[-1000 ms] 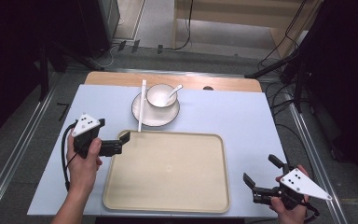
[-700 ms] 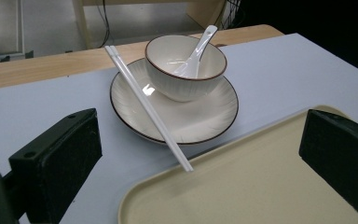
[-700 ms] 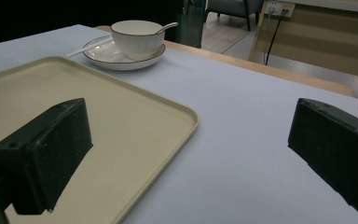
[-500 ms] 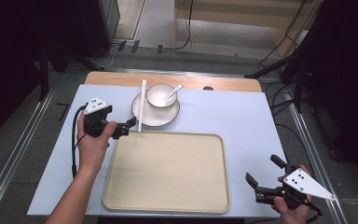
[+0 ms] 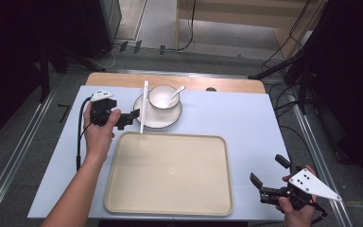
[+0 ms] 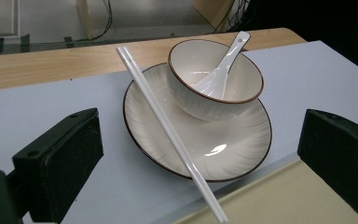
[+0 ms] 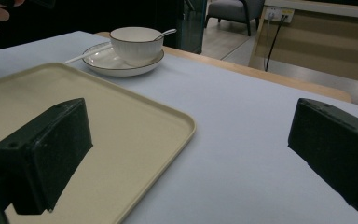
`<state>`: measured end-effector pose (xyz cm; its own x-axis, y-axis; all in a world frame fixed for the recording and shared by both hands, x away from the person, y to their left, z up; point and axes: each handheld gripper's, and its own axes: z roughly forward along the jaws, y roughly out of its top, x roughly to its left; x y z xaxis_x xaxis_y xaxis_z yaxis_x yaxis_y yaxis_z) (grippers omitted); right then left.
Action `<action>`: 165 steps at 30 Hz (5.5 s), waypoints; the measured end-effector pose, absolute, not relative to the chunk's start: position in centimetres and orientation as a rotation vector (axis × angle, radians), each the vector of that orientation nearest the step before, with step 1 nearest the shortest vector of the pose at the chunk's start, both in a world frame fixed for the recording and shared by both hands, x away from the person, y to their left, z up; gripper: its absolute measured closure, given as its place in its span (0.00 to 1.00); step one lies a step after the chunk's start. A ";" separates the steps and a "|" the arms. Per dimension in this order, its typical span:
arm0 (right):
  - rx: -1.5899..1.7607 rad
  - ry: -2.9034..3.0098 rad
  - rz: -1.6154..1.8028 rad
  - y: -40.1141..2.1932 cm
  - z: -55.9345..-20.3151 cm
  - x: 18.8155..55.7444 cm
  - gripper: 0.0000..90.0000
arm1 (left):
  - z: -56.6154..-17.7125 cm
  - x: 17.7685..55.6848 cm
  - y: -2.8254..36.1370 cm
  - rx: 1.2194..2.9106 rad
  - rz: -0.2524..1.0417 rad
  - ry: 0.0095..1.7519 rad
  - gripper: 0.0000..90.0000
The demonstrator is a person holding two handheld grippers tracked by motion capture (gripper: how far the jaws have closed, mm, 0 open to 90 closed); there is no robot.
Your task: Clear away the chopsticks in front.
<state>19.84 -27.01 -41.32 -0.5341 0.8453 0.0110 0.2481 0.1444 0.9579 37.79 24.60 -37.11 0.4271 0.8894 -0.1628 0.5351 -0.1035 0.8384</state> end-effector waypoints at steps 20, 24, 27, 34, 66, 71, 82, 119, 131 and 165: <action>1.030 1.848 1.457 -27.2 -41.3 21.7 0.08 | -38.2 41.9 23.7 1.792 0.409 1.359 0.10; 1.026 1.849 1.470 -27.1 -41.3 21.6 0.11 | -38.8 43.4 23.8 1.801 0.362 1.435 0.20; 1.021 1.856 1.470 -27.0 -41.3 21.6 0.12 | -39.2 44.3 23.5 1.837 0.352 1.465 0.27; 1.016 1.875 1.456 -26.7 -41.4 21.5 0.13 | -39.7 46.4 22.9 1.897 0.322 1.548 0.45; 1.016 1.908 1.444 -26.6 -41.7 21.4 0.14 | -42.2 49.9 22.0 1.881 0.267 1.660 0.81; 1.022 1.909 1.443 -26.6 -41.7 21.4 0.14 | -42.2 50.2 22.1 1.890 0.253 1.694 0.85; 1.024 1.910 1.440 -26.8 -41.8 21.4 0.14 | -42.2 50.5 21.7 1.884 0.265 1.771 0.95; 0.993 1.937 1.465 -26.7 -41.9 20.9 0.03 | -38.7 43.7 23.9 1.695 0.226 1.799 0.95; 0.977 1.952 1.468 -26.4 -42.0 20.7 0.02 | -39.2 40.6 24.2 1.679 0.206 1.788 0.95; 0.977 1.963 1.469 -26.5 -41.9 20.5 0.00 | -41.6 32.2 24.5 1.667 0.174 1.778 0.95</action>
<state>20.51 -26.48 -41.94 -0.6194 0.7846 0.0282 0.2484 0.1618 0.9550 32.18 24.46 -41.60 0.0561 0.9226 -0.3816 0.8310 0.1687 0.5301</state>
